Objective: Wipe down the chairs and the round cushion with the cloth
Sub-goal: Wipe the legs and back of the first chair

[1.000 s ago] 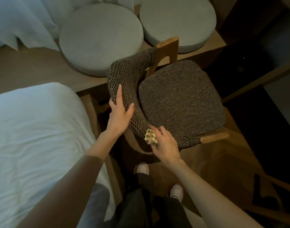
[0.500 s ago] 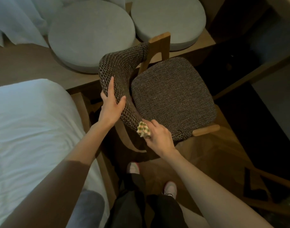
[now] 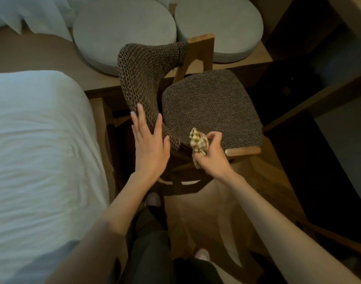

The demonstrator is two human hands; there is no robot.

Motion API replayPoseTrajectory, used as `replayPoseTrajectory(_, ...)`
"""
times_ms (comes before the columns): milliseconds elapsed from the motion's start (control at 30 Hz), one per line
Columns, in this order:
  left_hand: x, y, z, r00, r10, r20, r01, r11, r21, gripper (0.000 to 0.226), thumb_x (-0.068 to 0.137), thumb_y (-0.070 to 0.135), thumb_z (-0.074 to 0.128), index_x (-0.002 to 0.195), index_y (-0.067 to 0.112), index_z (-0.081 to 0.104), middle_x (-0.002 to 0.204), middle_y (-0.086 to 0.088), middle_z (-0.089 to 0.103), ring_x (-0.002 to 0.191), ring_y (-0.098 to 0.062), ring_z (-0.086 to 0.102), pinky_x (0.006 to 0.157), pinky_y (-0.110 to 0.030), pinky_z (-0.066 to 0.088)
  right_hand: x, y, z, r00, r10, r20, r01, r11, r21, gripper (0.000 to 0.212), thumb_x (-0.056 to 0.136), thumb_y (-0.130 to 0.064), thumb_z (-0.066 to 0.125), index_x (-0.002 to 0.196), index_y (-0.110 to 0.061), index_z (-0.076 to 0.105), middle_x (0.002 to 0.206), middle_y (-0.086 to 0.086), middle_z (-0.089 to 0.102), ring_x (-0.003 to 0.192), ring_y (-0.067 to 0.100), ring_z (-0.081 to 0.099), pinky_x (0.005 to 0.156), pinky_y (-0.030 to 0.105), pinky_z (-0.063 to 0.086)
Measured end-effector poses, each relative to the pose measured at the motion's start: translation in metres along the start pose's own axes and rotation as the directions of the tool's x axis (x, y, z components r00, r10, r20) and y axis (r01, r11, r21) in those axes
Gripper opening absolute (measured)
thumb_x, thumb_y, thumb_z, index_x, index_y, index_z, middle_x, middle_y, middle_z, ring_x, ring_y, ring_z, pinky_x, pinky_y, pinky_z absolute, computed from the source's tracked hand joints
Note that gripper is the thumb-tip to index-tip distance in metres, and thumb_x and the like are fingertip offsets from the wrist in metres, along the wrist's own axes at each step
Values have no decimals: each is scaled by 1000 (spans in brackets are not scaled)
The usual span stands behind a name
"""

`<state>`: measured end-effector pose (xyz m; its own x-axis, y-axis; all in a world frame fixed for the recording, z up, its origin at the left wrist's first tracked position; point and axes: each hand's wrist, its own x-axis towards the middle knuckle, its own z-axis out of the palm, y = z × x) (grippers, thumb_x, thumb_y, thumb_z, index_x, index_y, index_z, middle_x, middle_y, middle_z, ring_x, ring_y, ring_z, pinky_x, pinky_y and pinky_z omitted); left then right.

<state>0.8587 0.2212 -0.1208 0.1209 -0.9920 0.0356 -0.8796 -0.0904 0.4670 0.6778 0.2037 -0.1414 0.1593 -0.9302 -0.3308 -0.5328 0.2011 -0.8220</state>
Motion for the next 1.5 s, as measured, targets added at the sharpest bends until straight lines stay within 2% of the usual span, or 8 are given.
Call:
replayPoseTrajectory(100,-26,20,27,980,194,50,-200,967,158,55,98,25,44,149,12,28,159,-9,12,147,-25,1,117,-40,-3,-22,33,-19,992,27,-120,-20,998,59,50,79,-14,66,105,-22,23,105,0,41,93,11,50,65,10,43)
replayPoseTrajectory(267,-32,35,82,961,248,121,-267,948,173,49,101,30,37,147,13,31,152,-5,34,146,-24,14,116,-38,-7,-28,77,-42,937,8,-348,3,1000,31,42,82,-18,64,107,-22,31,114,2,40,110,20,45,89,38,44)
replayPoseTrajectory(533,-13,21,161,877,450,-168,-357,844,399,36,101,32,37,110,16,68,107,-1,68,108,-22,58,113,-44,21,23,126,-45,657,-547,-518,238,803,-547,34,80,-20,63,112,-12,54,106,2,55,98,16,45,85,34,39)
replayPoseTrajectory(933,11,1,226,422,543,-726,-424,826,371,28,96,25,45,90,11,68,86,-7,64,94,-23,47,103,-36,26,69,168,-21,130,-786,-605,320,611,-724,24,83,-33,58,94,-12,63,85,3,63,84,21,53,72,30,35)
replayPoseTrajectory(1133,6,6,222,465,515,-720,-413,845,339,30,98,27,41,94,12,67,91,-5,63,97,-22,47,103,-36,25,53,219,-2,196,-816,-544,147,573,-806,65,89,-40,49,146,-15,32,141,6,29,116,26,28,94,34,29)
replayPoseTrajectory(1233,1,4,219,519,539,-663,-420,837,351,33,96,33,40,97,13,66,96,-4,63,101,-22,48,102,-37,24,47,248,-3,243,-835,-493,136,533,-835,63,93,-37,44,147,-7,31,131,7,25,111,27,28,89,39,36)
replayPoseTrajectory(1367,1,-1,216,536,574,-619,-428,817,387,38,94,43,43,103,13,64,101,-5,61,104,-24,47,102,-39,23,50,239,-19,160,-739,-655,286,670,-685,54,93,-17,45,144,-1,37,111,14,37,92,12,37,72,30,52)
replayPoseTrajectory(1500,0,0,218,523,572,-632,-425,818,388,38,93,43,45,104,11,64,101,-6,61,104,-25,47,103,-40,24,56,206,10,99,-733,-673,432,641,-634,50,91,-17,50,140,-8,44,95,9,49,71,4,40,58,8,37)
